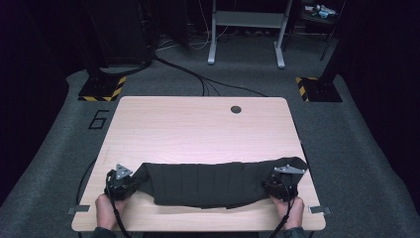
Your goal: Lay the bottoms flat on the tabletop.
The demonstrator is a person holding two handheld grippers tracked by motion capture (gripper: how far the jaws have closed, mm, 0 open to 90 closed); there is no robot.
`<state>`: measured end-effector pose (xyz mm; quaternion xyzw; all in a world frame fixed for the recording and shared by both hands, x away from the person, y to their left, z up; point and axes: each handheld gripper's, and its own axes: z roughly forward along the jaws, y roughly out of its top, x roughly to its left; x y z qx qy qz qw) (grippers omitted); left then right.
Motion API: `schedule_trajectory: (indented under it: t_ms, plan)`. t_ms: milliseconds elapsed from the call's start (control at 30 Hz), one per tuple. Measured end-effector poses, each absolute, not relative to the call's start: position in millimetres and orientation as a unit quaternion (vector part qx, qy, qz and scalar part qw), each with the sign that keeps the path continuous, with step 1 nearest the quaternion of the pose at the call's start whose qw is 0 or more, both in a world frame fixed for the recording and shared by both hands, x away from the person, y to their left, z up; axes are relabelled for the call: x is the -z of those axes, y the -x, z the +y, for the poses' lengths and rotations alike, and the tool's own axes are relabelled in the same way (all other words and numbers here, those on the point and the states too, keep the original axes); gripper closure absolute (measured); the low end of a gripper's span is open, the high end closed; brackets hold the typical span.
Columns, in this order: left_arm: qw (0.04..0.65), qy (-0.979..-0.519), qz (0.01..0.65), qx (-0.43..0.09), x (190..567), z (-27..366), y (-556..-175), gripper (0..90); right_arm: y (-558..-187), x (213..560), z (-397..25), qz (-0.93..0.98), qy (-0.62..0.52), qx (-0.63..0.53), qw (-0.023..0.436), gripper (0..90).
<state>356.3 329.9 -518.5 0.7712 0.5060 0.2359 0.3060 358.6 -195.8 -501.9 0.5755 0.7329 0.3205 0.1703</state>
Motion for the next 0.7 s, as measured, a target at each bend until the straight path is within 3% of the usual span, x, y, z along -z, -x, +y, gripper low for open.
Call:
schedule_trajectory:
  t_ms: [167, 233, 267, 300, 333, 467, 533, 600, 700]
  plan:
    - [0.305, -0.759, 0.525, -0.236, 518.2, 352.3, -360.1, 69.0, -361.0, 501.4, -173.9, 0.750, -0.555, -0.320, 0.163, 60.3]
    - [0.303, -0.754, 0.535, -0.231, 516.3, 357.8, -360.5, 58.6, -362.7, 500.6, -171.9, 0.754, -0.551, -0.317, 0.165, 58.2]
    - [0.306, -0.740, 0.551, -0.235, 512.1, 363.0, -357.8, 46.5, -363.7, 498.5, -174.8, 0.753, -0.551, -0.320, 0.167, 51.7]
    - [0.306, -0.740, 0.551, -0.235, 512.1, 363.0, -357.8, 41.6, -363.7, 498.5, -174.8, 0.753, -0.551, -0.320, 0.167, 51.7]
    - [0.309, -0.736, 0.554, -0.236, 509.9, 364.6, -355.9, 41.6, -363.4, 497.1, -178.0, 0.752, -0.548, -0.324, 0.169, 49.0]
    - [0.323, -0.717, 0.562, -0.257, 495.7, 369.3, -341.2, 25.0, -355.7, 487.1, -188.5, 0.750, -0.538, -0.336, 0.188, 38.1]
    - [0.334, -0.714, 0.556, -0.266, 489.3, 369.8, -331.9, 20.0, -349.5, 480.6, -194.2, 0.751, -0.528, -0.341, 0.202, 36.9]
    - [0.339, -0.717, 0.549, -0.265, 483.4, 368.9, -321.8, 15.3, -341.9, 472.8, -202.9, 0.757, -0.516, -0.340, 0.213, 30.0]
    - [0.345, -0.719, 0.534, -0.280, 475.9, 364.5, -306.8, 14.6, -336.9, 468.6, -208.0, 0.755, -0.514, -0.346, 0.215, 25.5]
